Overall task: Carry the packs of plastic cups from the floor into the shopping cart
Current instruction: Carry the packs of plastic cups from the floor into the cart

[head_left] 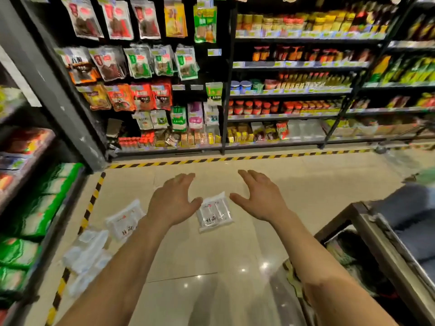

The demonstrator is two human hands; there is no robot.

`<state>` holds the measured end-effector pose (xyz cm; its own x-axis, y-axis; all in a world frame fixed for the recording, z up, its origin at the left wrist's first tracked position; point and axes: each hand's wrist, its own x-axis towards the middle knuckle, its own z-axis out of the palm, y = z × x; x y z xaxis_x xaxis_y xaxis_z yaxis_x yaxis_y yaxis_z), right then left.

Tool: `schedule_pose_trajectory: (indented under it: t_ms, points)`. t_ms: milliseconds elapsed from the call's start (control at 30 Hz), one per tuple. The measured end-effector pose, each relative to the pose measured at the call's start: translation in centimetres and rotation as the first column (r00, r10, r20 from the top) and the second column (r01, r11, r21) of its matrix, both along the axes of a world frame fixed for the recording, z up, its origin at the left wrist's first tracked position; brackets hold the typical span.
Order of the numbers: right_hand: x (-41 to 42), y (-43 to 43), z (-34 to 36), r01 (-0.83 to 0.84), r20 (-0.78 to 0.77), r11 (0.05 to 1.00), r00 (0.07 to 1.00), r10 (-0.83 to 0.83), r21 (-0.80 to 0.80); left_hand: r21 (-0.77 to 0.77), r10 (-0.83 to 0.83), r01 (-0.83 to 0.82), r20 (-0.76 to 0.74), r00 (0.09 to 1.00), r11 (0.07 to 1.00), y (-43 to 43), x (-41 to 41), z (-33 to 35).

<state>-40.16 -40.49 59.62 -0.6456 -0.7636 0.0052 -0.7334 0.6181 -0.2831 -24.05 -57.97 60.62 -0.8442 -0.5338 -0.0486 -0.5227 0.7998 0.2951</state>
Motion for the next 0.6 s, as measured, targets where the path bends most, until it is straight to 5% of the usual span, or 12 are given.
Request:
schedule_pose_trajectory:
  t_ms: [600]
  points:
    - [-31.7, -22.5, -30.4, -0.046, 0.042, 0.985, 0.998, 0.040, 0.164, 0.343, 0.199, -0.251, 0.182, 0.963, 0.905, -19.7, -28.8, -29.3]
